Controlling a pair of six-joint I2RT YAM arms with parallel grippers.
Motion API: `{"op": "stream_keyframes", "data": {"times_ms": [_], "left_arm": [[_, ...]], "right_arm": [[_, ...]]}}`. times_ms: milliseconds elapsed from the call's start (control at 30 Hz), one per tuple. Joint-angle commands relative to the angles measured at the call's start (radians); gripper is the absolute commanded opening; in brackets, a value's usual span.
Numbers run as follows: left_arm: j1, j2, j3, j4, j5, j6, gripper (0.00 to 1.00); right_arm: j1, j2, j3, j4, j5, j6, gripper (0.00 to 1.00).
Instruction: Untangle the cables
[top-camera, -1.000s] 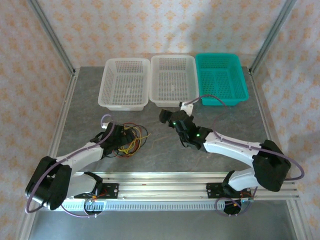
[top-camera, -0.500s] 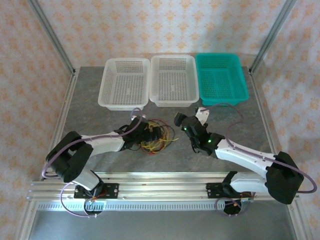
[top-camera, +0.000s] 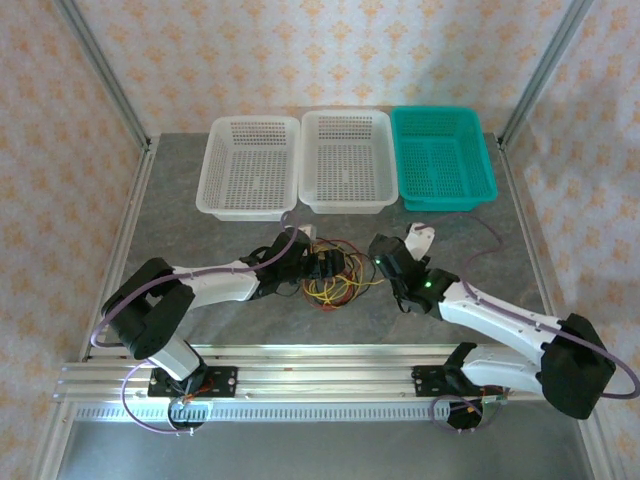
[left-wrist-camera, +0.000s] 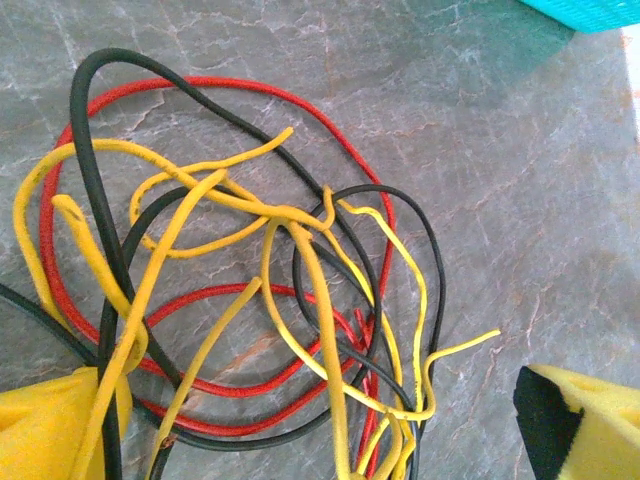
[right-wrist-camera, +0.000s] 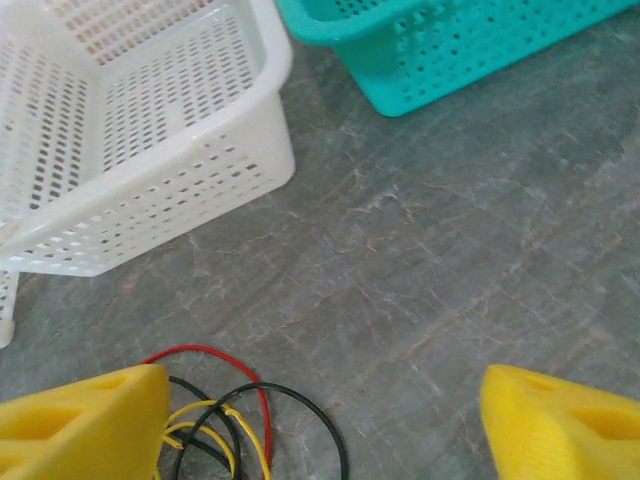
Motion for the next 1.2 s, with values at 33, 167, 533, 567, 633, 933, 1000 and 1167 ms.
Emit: {"op": "stream_keyframes", "data": {"times_ms": [33, 167, 533, 567, 633, 933, 1000, 1167], "left_arm": [[-0.002, -0.079, -0.024, 0.044, -0.034, -0.001, 0.99], [-0.002, -0.214, -0.111, 0.017, -0.186, -0.032, 0.99], [0.047, -0.459, -0.247, -0.086, -0.292, -0.049, 0.99], [0.064, -0.482, -0.272, -0.062, -0.27, -0.056, 0.99], [0.1, -0.523, -0.315, -0.021, -0.23, -0.073, 0.99], [0.183, -0.599, -0.395, 0.059, -0.127, -0.092, 0.99], [0.184, -0.591, -0.395, 0.071, -0.112, -0.084, 0.99], [0.185, -0.56, -0.391, 0.086, -0.094, -0.079, 0.99]], "right_arm": [[-0.003, -0.021, 0.0, -0.048, -0.094, -0.062, 0.75], [-0.004, -0.015, -0.004, 0.046, -0.282, -0.211, 0.73], [0.013, 0.211, 0.174, 0.072, -0.51, -0.287, 0.6], [0.021, 0.243, 0.2, 0.056, -0.512, -0.283, 0.59], [0.037, 0.298, 0.241, 0.033, -0.511, -0.266, 0.54], [0.07, 0.52, 0.424, -0.11, -0.507, -0.177, 0.38], [0.072, 0.544, 0.441, -0.12, -0.498, -0.172, 0.37], [0.071, 0.605, 0.49, -0.14, -0.51, -0.178, 0.31]]}}
